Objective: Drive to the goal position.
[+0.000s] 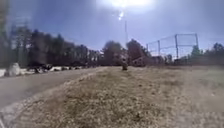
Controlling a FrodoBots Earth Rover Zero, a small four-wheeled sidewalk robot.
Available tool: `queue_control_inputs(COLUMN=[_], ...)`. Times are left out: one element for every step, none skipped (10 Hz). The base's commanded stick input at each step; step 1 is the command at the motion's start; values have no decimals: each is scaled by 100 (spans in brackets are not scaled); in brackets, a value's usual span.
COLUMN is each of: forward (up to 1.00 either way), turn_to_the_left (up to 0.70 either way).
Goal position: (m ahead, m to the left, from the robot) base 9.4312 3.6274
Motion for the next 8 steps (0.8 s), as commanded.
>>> queue_control_inputs(forward=[70, 70, 70, 70, 70, 70, 70, 70], turn_to_the_left=[3, 3, 3, 3, 3, 3, 3, 3])
